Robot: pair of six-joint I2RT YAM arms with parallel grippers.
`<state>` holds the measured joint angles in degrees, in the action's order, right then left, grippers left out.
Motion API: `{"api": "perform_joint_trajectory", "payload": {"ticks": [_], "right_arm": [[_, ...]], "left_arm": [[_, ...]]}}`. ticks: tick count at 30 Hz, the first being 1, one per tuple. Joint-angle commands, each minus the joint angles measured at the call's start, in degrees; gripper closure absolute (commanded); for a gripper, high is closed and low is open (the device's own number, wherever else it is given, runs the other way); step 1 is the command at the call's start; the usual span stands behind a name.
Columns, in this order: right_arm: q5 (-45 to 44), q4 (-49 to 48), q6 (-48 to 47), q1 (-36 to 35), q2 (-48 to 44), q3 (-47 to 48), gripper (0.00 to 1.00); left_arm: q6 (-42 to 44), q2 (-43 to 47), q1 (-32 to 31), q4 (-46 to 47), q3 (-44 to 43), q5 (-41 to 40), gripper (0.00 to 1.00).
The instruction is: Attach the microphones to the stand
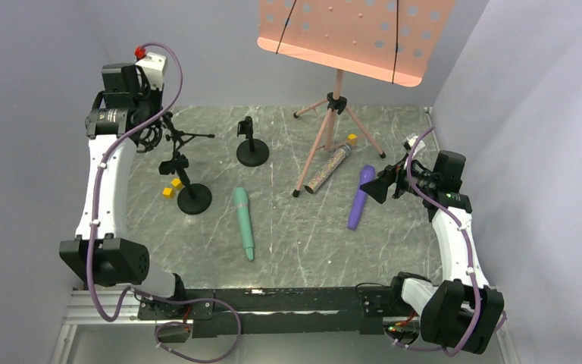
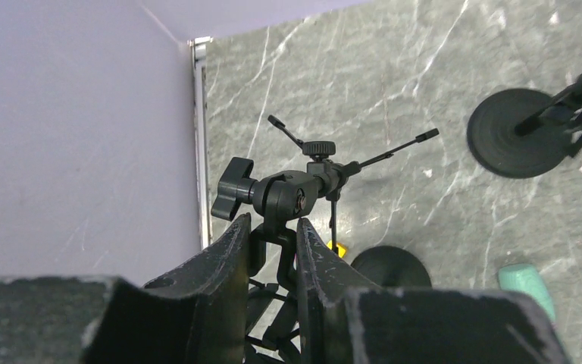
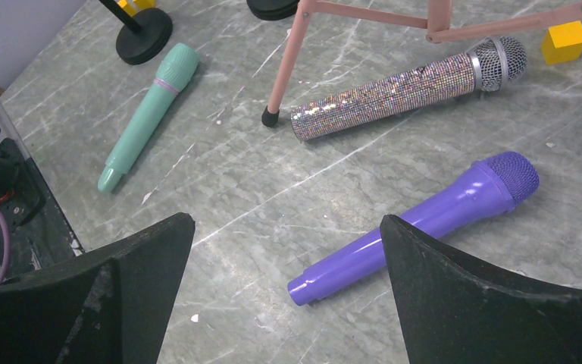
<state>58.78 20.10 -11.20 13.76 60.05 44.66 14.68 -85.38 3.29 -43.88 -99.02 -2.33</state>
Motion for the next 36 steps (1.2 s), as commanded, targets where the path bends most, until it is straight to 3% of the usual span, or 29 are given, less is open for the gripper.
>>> {"api": "perform_joint_trajectory", "payload": {"ticks": [1,9,26,36], "right_arm": [[0.03,-0.85,-1.26,-0.24,-0.31,2.22,0.0],[0.01,-0.77,-1.37,-0.23,-0.52,2.27,0.0],[-0.07,-0.81,-1.5,-0.23,-0.53,2.27,0.0],[-0.25,-0.67,-1.63,-0.22,-0.49,2.27,0.0]], "left_arm": [[-1.22,5.56,-1.47,7.73,-4.84,3.95,1.0],[-0.72,6.83,-5.33,10.12,-5.11,12.41,1.0],[-3.48,11.22,-8.39,11.18,-5.2,12.02,1.0],[-6.59,16.16,-10.06,8.07,-1.88,22.81,1.0]]}}
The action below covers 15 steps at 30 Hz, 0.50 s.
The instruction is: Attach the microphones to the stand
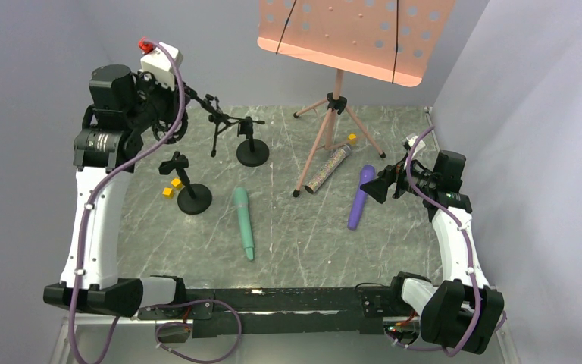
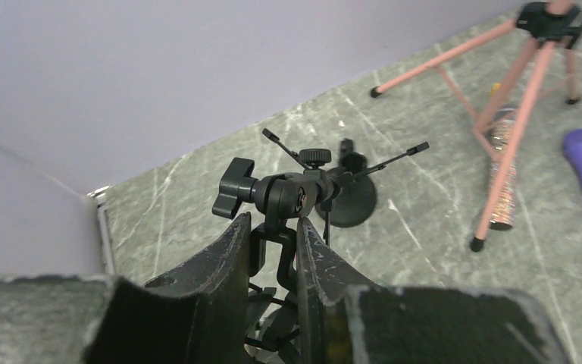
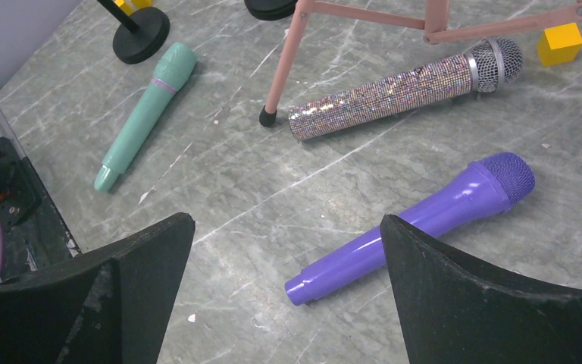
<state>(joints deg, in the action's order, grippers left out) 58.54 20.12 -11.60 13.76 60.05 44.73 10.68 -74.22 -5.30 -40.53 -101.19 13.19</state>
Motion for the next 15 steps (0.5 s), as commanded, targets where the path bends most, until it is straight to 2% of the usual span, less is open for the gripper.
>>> {"api": "perform_joint_trajectory", "payload": {"ticks": [1,7,10,15], "right_arm": [[-0.03,-0.7,-1.24,-0.22,-0.4,2.2,0.0],[-0.27,-0.56,-1.5,-0.22,-0.39,2.28,0.0],[-0.36,-0.52,-1.59,-0.22,-0.44,2.29,0.0],[-0.88,-0.61,-1.72,-0.22,-0.13,2.16,0.0]], "left_arm": [[-3.09,5.71,-1.96,4.63,1.17,8.84,1.0],[-5.91,10.83,-8.11,4.69,7.6,14.7,1.0],[-8.43,14.01,-12.97,7.74,14.34,16.53,1.0],[-12.23,16.62,-23.74,14.06,25.18,11.24,1.0]]}}
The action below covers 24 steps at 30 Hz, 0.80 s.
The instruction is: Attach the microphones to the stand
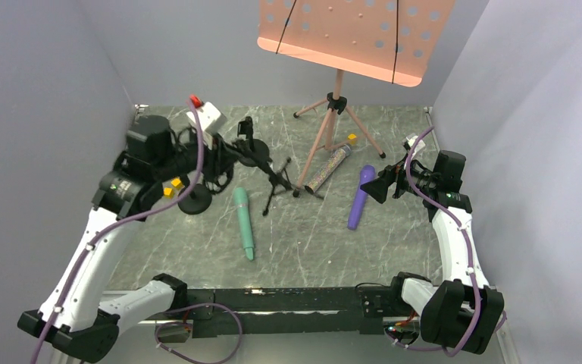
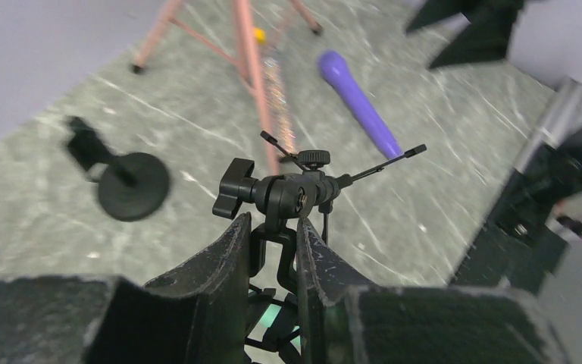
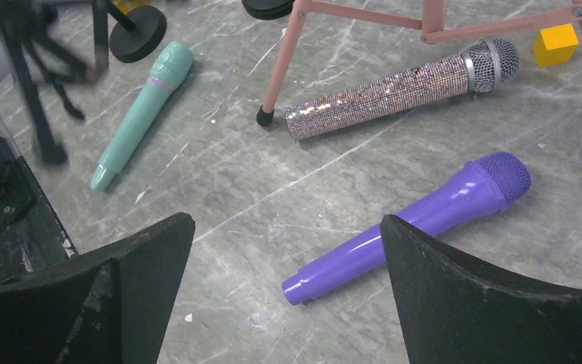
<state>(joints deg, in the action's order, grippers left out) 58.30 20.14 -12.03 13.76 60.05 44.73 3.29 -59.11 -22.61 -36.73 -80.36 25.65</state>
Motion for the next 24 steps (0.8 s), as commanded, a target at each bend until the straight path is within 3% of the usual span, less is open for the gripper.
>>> {"api": "perform_joint_trajectory", "payload": {"ticks": [1,11,21,24], "right_arm": [[-0.65,-0.55,-1.37,-0.23,0.03,2.2,0.0],[-1.44,-0.37,-1.76,-0.23,0.8,2.29,0.0],[-1.7,-0.19,-1.99,-0.23,0.8,2.29,0.0],[-1.79,-0.1,-2.12,-0.22,0.85,2.37,0.0]], "left_arm": [[-4.81,1.09,-8.89,10.5,5.23,-3.23,1.0],[0.91,-8.44,-27.23,6.37,4.1,-24.73,1.0],[1.48,-17.26,-31.79,3.92,1.43,-29.8,1.0],[1.22,-18.7,-32.79,2.93,0.33,-31.17,0.82]]}}
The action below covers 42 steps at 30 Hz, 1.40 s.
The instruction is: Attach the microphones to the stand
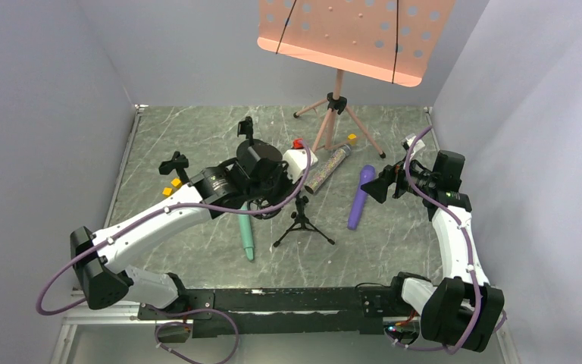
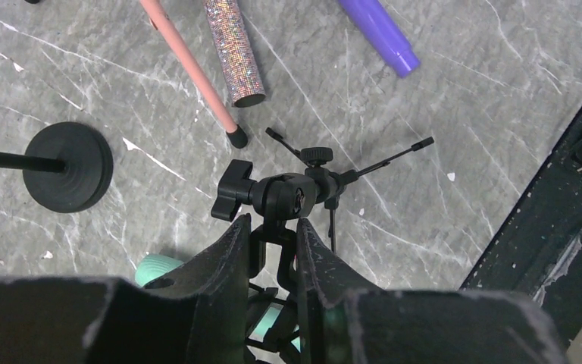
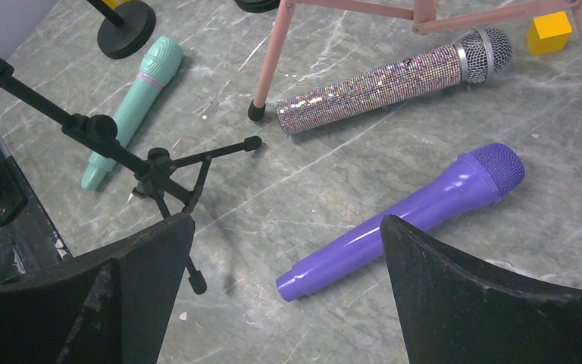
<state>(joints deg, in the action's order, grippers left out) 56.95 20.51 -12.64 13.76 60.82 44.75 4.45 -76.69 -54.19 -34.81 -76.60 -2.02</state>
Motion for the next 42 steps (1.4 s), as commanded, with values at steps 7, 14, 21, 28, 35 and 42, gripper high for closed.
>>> {"api": "perform_joint_trajectory", "payload": {"ticks": [7,14,21,28,35,42], "right_arm": [[-0.58,-0.39,-1.59,-0.27,0.09,2.33,0.0],[-0.75,-0.31,-1.77,-0.22,0.36,2.27,0.0],[-0.83,-0.21,-2.03,-0.22,0.61,2.27,0.0],[-1.04,-0.17,-2.12,-0.23,0.8,2.23,0.0],[-0.97,-0.51,-1.71,-0.22,0.8,2.05,0.0],[-1.95,-1.98,0.55,-0.22,1.14,1.7,0.0]], "left_arm": [[-0.59,-0.72,-3.35,1.21,-3.31,-5.23,0.4],[-2.23,2.5,-3.46,1.71,-3.51,-5.06,0.14],[-3.37,9.65,-3.48,7.88,1.69,-4.55,0.01],[-4.05,11.37,-3.39,7.69,2.98,-4.12,0.01],[-13.57,20.07,4.38,15.47,12.6,4.2,0.01],[-25.41,29.88,24.2,21.99,21.85,17.82,0.01]]}}
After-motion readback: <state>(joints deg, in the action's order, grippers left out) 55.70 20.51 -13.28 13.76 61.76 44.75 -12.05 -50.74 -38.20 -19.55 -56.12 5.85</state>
